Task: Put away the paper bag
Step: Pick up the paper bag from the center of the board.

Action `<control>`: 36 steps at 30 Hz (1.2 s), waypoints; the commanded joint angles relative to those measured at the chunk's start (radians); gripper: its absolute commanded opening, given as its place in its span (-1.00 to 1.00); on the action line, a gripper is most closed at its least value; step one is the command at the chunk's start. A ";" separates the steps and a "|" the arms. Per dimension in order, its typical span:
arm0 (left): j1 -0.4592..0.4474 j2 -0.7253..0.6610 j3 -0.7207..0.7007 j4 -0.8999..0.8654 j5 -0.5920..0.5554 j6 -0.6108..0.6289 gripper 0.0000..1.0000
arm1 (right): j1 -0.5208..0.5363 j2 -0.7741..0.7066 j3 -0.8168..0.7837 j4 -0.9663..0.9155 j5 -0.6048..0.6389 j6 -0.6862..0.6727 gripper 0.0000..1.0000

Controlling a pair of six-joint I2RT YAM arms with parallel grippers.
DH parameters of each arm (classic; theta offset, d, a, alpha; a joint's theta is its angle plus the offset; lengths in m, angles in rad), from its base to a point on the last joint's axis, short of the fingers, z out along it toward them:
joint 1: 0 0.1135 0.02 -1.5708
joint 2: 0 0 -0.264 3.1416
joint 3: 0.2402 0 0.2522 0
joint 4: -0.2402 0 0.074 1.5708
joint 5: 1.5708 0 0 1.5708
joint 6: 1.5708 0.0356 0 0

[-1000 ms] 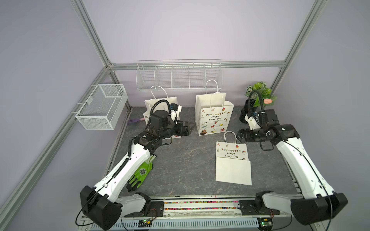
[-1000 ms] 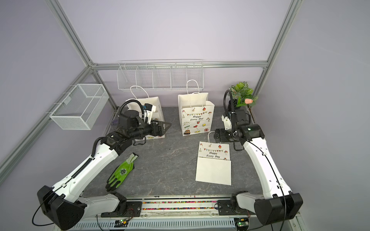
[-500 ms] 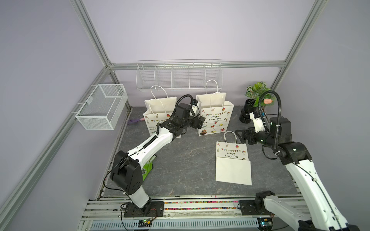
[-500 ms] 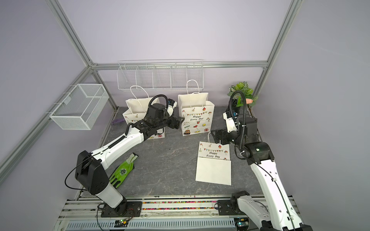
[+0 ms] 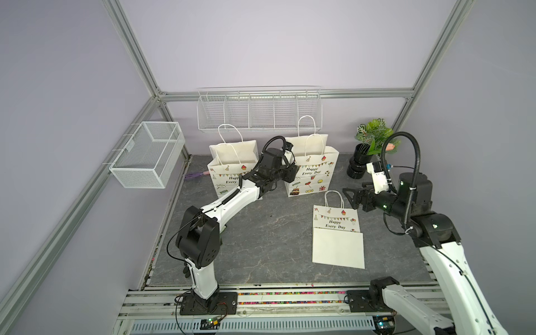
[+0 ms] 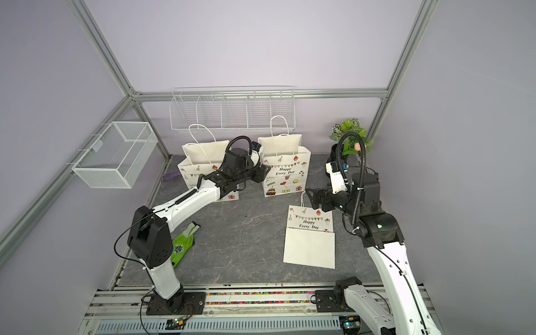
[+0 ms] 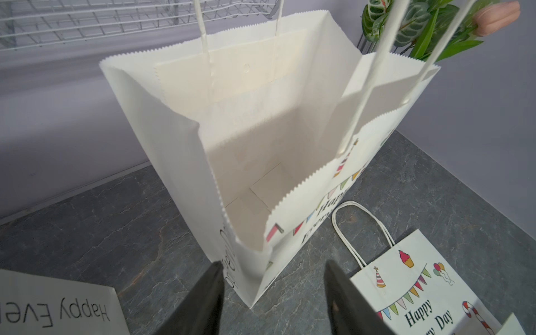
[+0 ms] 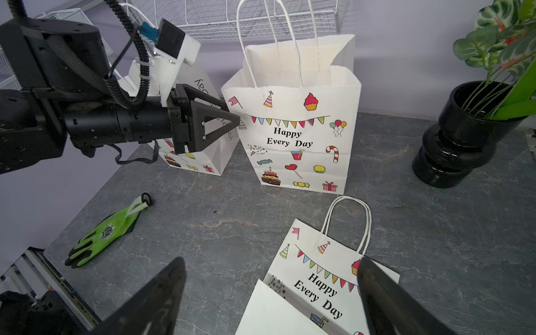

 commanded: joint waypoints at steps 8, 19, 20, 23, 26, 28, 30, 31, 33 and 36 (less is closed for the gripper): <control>-0.016 0.043 0.056 0.010 0.044 -0.005 -0.59 | 0.005 -0.015 -0.011 0.010 -0.006 -0.015 0.87; -0.016 -0.050 0.076 -0.078 0.086 0.009 -1.00 | 0.005 -0.012 -0.022 0.010 0.024 -0.017 0.86; -0.016 -0.065 0.089 -0.103 0.097 0.016 -1.00 | 0.005 -0.009 -0.022 0.008 0.027 -0.015 0.83; -0.016 -0.111 0.142 -0.200 0.124 0.046 -1.00 | 0.005 0.004 -0.016 0.000 0.035 -0.012 0.78; -0.016 -0.160 0.193 -0.301 0.162 0.072 -1.00 | -0.001 0.016 -0.004 -0.003 0.022 0.005 0.78; -0.016 -0.192 0.221 -0.357 0.200 0.082 -1.00 | -0.011 0.027 0.015 -0.012 -0.005 0.014 0.78; -0.017 -0.231 0.227 -0.387 0.242 0.082 -1.00 | -0.019 0.036 0.035 -0.018 -0.036 0.024 0.78; -0.016 -0.252 0.222 -0.392 0.259 0.080 -1.00 | -0.022 0.040 0.041 -0.020 -0.047 0.028 0.78; -0.016 -0.299 0.199 -0.391 0.291 0.067 -1.00 | -0.031 0.046 0.056 -0.026 -0.074 0.036 0.78; -0.015 -0.358 0.181 -0.410 0.332 0.063 -1.00 | -0.041 0.041 0.078 -0.040 -0.089 0.036 0.78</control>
